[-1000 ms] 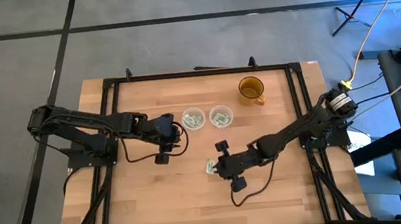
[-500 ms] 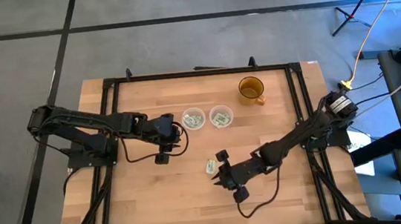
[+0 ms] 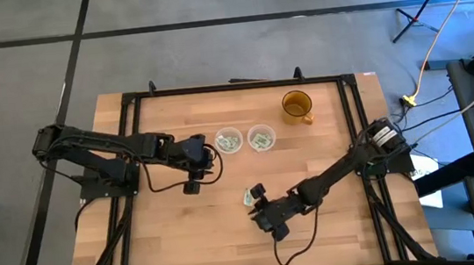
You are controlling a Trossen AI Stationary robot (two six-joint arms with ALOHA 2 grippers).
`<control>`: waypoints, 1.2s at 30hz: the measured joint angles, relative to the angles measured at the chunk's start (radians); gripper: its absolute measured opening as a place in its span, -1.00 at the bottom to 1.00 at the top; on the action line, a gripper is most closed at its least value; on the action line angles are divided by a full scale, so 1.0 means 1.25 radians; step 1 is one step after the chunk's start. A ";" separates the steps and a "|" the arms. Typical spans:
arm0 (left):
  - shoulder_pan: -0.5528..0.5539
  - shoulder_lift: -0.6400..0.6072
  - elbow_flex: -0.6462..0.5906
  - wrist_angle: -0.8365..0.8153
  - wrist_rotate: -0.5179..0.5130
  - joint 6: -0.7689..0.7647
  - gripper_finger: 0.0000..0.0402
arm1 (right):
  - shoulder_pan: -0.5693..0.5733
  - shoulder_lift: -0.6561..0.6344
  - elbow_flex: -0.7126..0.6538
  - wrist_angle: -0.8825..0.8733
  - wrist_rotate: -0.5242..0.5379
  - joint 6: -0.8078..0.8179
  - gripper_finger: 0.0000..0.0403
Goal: Pick and place Stevia / Truvia into bins
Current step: Put the stevia packet into the right transparent container
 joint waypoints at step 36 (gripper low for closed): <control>0.000 0.000 0.000 0.001 -0.003 0.000 -0.51 | -0.018 0.041 0.000 -0.047 0.117 0.001 -0.57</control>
